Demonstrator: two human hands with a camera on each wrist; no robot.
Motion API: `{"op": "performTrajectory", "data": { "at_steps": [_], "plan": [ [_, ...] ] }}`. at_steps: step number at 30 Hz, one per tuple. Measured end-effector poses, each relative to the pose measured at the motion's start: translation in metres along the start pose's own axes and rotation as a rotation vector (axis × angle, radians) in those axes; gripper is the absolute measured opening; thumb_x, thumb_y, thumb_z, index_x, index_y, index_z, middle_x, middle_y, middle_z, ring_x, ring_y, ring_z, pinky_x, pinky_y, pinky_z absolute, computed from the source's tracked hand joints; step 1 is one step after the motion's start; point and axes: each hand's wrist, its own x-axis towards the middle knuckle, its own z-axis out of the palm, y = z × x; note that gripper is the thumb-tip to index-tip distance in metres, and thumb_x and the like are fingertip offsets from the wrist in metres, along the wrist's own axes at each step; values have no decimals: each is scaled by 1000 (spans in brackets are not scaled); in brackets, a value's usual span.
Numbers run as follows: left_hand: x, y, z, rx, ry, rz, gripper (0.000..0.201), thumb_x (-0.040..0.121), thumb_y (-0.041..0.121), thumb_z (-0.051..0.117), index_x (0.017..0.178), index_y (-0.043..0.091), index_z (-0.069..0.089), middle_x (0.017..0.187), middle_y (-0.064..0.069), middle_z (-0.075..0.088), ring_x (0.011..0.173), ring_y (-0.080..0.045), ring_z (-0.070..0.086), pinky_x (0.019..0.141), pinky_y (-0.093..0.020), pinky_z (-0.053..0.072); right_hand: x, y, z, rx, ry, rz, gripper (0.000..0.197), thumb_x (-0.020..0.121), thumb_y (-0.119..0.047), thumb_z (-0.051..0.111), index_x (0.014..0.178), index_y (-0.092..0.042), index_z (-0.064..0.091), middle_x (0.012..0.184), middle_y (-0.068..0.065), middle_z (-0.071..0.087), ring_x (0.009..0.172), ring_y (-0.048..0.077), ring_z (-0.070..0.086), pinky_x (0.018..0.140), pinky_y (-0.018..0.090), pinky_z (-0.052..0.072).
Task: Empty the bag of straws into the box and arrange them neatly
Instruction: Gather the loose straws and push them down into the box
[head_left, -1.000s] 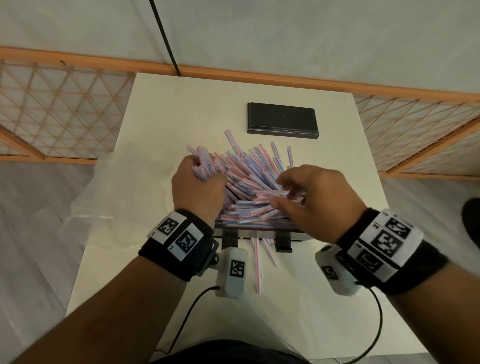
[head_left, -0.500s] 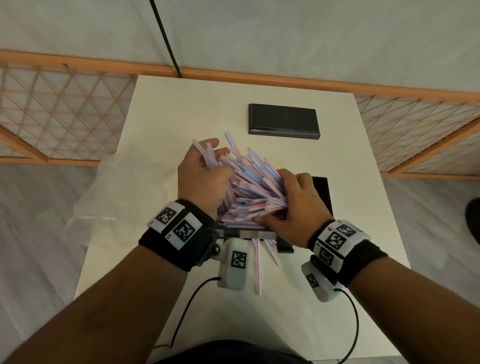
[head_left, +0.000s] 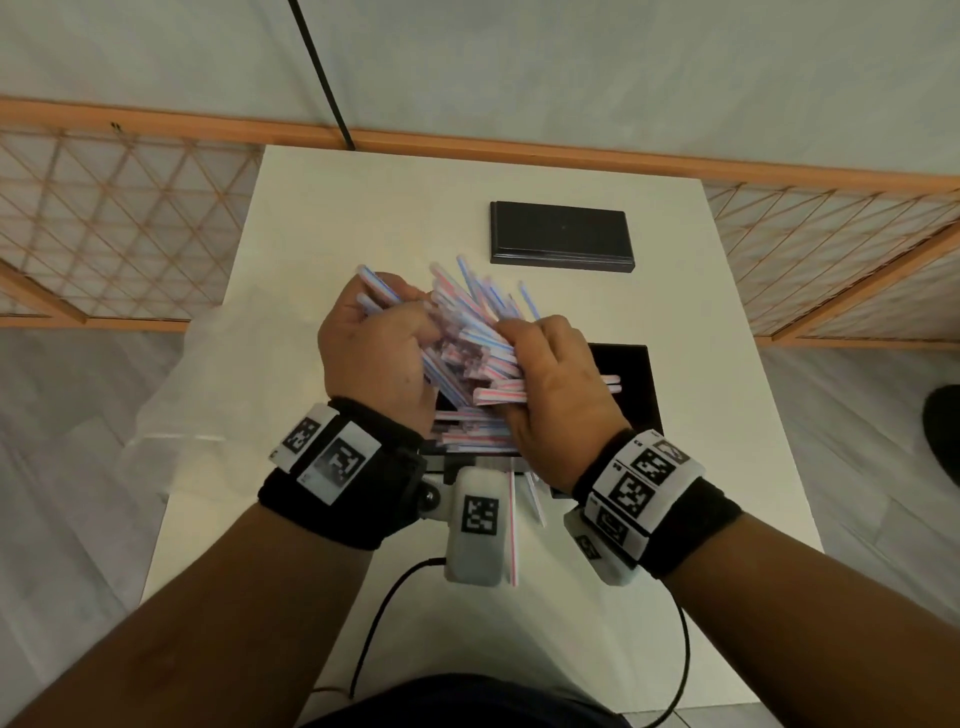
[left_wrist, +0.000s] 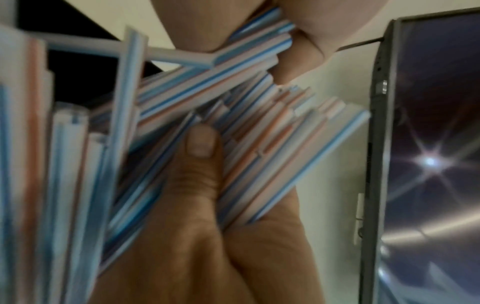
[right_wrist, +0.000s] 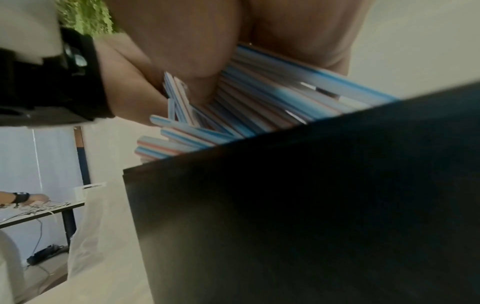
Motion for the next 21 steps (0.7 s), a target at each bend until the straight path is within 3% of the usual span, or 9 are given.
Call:
{"op": "performTrajectory", "data": {
  "at_steps": [2,4,6,8,11,14,17,19,21],
  "plan": [
    [-1,-3,-6,-18,45,-11,25,66,-15,51,67,9,55,64,-4,62,54,-16,60,51,-22,48,-2,0,5,1,-38,5,60,79,-32,61,135,-18,45,116,11,47,105,35,49,91,52,47],
    [0,-6,-13,-46,79,-13,24,60,-4,58,79,10,58,77,-5,66,68,-17,65,63,-27,54,-8,2,8,53,-44,-6,68,80,-33,69,140,-17,41,121,9,46,109,30,49,99,47,46],
    [2,-8,-19,-101,93,-11,38,58,8,71,94,13,59,93,-9,65,91,-25,66,88,-39,56,-14,3,4,149,6,-22,84,79,-32,79,147,-19,31,126,4,44,113,16,47,104,23,41],
    [3,-7,-22,-132,120,-48,52,60,20,81,106,15,59,101,-9,65,98,-26,66,99,-47,54,-20,8,-2,219,69,23,95,72,-33,86,146,-17,30,124,-2,41,110,4,44,98,6,35],
    [2,-10,-22,-120,144,-122,56,76,23,80,125,7,60,91,0,69,82,-14,72,77,-32,61,-23,20,-13,159,78,192,84,61,-48,89,124,-13,45,112,-7,43,100,3,43,85,14,39],
    [-1,-12,-20,-79,126,-164,66,74,29,85,131,6,63,100,0,74,92,-16,76,81,-37,62,-19,32,-17,-58,-93,290,91,55,-81,67,116,-17,49,110,-6,48,102,15,47,89,31,45],
    [-3,-14,-16,2,94,-151,41,88,9,77,127,9,65,99,1,73,80,-9,73,78,-34,60,-13,38,-9,-102,-200,332,109,49,-98,48,127,-22,44,120,-1,52,109,21,51,95,42,49],
    [-4,-14,-14,66,55,-102,41,78,3,81,116,12,68,94,0,73,79,-13,74,77,-35,62,-9,37,0,-91,-231,318,109,48,-99,48,128,-26,40,121,-2,53,110,21,53,96,45,49],
    [-5,-14,-12,128,13,-64,33,71,10,76,104,11,69,89,-4,73,80,-21,75,74,-40,64,-4,33,7,-49,-237,286,106,50,-95,53,132,-30,37,122,-2,52,111,20,52,97,45,48]
  ]
}}
